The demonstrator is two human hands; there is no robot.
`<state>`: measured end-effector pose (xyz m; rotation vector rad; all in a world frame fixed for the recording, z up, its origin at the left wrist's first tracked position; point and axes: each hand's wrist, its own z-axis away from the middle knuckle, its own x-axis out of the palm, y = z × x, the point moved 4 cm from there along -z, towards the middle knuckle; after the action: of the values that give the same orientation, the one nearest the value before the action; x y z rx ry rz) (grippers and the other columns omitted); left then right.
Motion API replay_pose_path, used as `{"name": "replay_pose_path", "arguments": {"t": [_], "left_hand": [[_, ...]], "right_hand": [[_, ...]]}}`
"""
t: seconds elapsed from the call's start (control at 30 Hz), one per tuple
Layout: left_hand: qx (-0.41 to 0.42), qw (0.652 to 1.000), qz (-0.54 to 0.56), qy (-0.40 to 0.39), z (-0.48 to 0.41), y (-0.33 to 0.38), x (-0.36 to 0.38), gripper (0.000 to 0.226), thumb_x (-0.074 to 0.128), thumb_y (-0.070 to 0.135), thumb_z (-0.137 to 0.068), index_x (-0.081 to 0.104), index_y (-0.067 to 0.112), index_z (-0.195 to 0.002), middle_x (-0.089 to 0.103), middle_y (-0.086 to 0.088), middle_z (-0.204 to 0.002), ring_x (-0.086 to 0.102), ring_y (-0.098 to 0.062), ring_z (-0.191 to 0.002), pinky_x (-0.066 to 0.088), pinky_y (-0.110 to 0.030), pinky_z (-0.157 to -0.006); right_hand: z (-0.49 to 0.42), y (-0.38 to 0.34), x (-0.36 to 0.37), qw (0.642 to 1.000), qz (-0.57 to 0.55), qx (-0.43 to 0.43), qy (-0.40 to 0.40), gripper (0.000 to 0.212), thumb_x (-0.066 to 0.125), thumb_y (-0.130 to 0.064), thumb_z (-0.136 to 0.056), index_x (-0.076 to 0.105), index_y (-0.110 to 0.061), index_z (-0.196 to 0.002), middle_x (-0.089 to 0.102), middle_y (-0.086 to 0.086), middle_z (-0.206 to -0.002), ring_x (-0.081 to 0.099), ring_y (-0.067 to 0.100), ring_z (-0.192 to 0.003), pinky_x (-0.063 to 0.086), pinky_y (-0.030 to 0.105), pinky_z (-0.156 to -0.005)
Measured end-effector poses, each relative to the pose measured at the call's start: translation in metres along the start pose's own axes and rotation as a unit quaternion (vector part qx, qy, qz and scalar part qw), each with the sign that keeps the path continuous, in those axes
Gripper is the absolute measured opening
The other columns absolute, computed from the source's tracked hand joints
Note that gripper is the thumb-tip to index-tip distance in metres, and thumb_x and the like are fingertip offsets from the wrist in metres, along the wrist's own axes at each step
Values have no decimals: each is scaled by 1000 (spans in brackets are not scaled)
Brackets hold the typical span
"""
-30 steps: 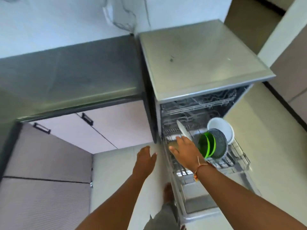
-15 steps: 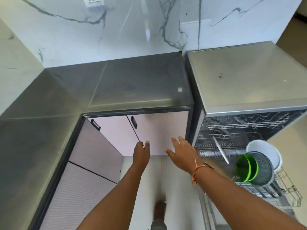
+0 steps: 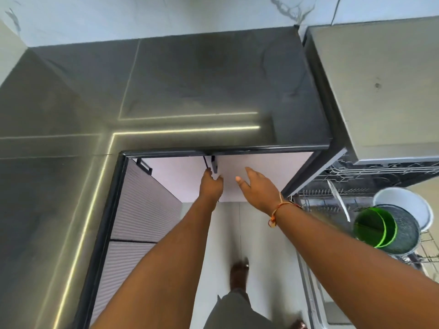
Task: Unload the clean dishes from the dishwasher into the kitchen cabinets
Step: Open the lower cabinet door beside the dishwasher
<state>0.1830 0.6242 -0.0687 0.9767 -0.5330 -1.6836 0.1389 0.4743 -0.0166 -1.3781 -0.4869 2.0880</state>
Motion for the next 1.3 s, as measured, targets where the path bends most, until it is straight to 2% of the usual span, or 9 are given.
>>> {"name": "replay_pose_path", "arguments": {"t": [0.23,0.43,0.53,0.63,0.73,0.83,0.97,1.17,1.3], "left_hand": [[-13,998,59,-18,-41,9,5,57,57,27,-98,34,21,-150,41,-4,-153,41,-33,-137,38,-40,-106],[15,1000,2,4,-41,-1,-3,41,49,35,-101,49,17,-138,56,-7,-138,53,-32,-125,45,-39,-103],[25,999,-4,25,-16,-14,-4,40,48,43,-100,54,19,-132,62,-5,-129,57,-29,-118,47,-36,-95],[24,999,-4,31,13,-33,-2,40,50,44,-99,56,20,-131,64,-3,-126,59,-27,-115,46,-32,-89],[38,999,-8,21,43,-53,3,38,50,44,-99,58,20,-129,65,-2,-124,59,-23,-111,45,-28,-86],[57,998,-11,-3,73,-71,16,30,49,47,-99,63,27,-117,69,1,-113,62,-20,-103,47,-28,-83],[38,998,-5,-45,116,-91,36,24,50,43,-99,64,28,-113,69,3,-104,63,-15,-97,47,-21,-73],[33,987,-44,-149,185,-113,81,25,58,29,-96,66,23,-119,69,7,-113,66,-12,-106,54,-33,-94],[59,976,-183,-99,226,-132,102,22,50,26,-99,68,22,-112,68,3,-112,63,-19,-102,51,-28,-92]], "right_hand": [[-20,-12,3,1000,-6,10,-7,63,35,-51,-103,26,-17,-156,35,7,-158,37,29,-143,34,39,-113],[-21,-12,15,999,-43,25,-8,61,34,-50,-104,28,-17,-155,39,10,-156,41,30,-140,37,40,-112],[-15,-11,20,998,-58,31,9,61,37,-47,-104,25,-17,-156,38,10,-156,41,31,-140,38,40,-111],[-6,-10,23,998,22,-15,51,63,40,-48,-103,21,-23,-157,27,11,-161,35,32,-144,40,42,-111],[13,-6,28,987,121,-62,88,65,44,-50,-100,18,-32,-156,28,20,-158,38,38,-141,47,47,-106],[41,6,33,976,163,-51,137,60,41,-54,-100,25,-35,-154,30,24,-154,40,41,-138,48,48,-104],[75,23,33,981,137,-9,139,53,38,-56,-100,35,-35,-149,28,20,-156,50,40,-129,51,46,-99],[124,58,26,979,163,4,120,53,36,-55,-101,33,-31,-148,23,18,-157,52,42,-122,52,49,-95],[152,93,26,981,152,-1,124,55,32,-48,-103,26,-29,-154,18,14,-163,53,39,-124,52,49,-95]]}}
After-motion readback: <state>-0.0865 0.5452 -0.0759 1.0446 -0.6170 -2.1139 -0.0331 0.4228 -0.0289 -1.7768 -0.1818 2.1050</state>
